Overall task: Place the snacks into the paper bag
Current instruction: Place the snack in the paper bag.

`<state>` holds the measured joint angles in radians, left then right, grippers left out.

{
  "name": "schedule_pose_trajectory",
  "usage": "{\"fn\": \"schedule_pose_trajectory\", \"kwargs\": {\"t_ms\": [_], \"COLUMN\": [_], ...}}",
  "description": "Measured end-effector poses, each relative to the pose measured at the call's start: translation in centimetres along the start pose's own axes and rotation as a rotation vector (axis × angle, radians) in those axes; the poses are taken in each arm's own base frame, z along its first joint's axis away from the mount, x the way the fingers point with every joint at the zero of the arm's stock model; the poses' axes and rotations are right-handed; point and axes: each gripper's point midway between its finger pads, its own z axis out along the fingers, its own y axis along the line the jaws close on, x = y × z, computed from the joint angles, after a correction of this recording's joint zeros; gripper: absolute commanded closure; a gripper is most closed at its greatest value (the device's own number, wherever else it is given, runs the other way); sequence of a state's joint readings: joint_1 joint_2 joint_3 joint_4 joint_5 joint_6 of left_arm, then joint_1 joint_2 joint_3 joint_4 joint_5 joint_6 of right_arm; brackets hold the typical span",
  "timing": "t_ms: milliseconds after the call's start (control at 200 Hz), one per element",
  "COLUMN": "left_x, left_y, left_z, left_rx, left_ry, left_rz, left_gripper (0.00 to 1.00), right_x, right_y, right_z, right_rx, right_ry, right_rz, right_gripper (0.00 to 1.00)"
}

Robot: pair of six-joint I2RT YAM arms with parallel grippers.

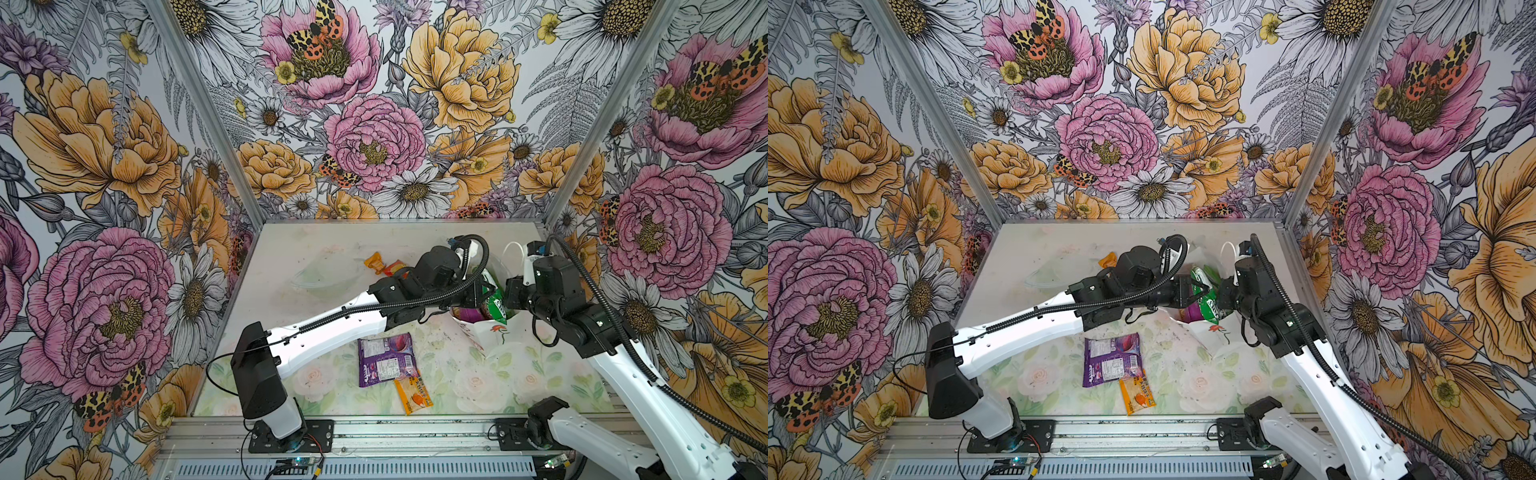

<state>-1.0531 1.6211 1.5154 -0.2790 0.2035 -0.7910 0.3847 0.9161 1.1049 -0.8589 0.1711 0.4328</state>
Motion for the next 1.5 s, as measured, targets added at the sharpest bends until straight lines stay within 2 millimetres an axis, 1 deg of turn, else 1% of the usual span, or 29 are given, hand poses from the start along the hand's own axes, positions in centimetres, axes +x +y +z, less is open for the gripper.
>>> {"fn": "schedule_pose_trajectory", "kwargs": {"t_ms": [105, 220, 315, 460, 600, 736, 886, 981, 1121, 1281, 1391, 1496], "left_x": [-0.7, -1.0, -0.8, 0.0, 0.4, 0.1, -0.1, -0.2, 0.2, 0.8, 0.7, 0.9], "left_y": [0.4, 1.1, 2.1, 3.7, 5.1, 6.0, 5.9, 5.9, 6.2, 6.7, 6.6, 6.4], "left_z": [0.0, 0.9, 2.4, 5.5, 7.3, 7.8, 7.9, 8.6, 9.8, 10.2, 10.2, 10.2], "left_rx": [0.005, 0.004, -0.009, -0.034, -0.057, -0.071, -0.079, -0.081, -0.090, -0.111, -0.114, -0.114], "left_ry": [-0.017, -0.019, 0.003, 0.047, 0.068, 0.069, 0.074, 0.079, 0.095, 0.113, 0.112, 0.112], "left_rz": [-0.019, -0.030, -0.038, -0.050, -0.061, -0.069, -0.064, -0.059, -0.054, -0.048, -0.033, -0.017], "left_gripper": [1.00, 1.00, 1.00, 1.00, 1.00, 1.00, 1.00, 1.00, 1.00, 0.91, 0.79, 0.74], "right_x": [0.0, 0.0, 0.0, 0.1, 0.1, 0.1, 0.1, 0.1, 0.1, 0.1, 0.1, 0.1], "right_y": [0.0, -0.1, -0.2, -0.3, -0.4, -0.5, -0.4, -0.4, -0.6, -0.9, -0.8, -0.9], "right_z": [-0.1, -0.1, -0.1, 0.0, -0.1, 0.0, 0.0, 0.0, 0.1, 0.2, 0.2, 0.2], "right_rx": [-0.001, 0.002, 0.004, 0.005, 0.008, 0.010, 0.008, 0.008, 0.015, 0.025, 0.024, 0.025], "right_ry": [-0.005, -0.006, -0.006, -0.004, -0.007, -0.005, -0.009, -0.009, -0.009, -0.009, -0.009, -0.010], "right_rz": [0.004, 0.007, 0.008, 0.008, 0.011, 0.012, 0.013, 0.013, 0.016, 0.018, 0.018, 0.018], "right_gripper": [1.00, 1.00, 1.00, 1.00, 1.00, 1.00, 1.00, 1.00, 1.00, 1.00, 1.00, 1.00]}}
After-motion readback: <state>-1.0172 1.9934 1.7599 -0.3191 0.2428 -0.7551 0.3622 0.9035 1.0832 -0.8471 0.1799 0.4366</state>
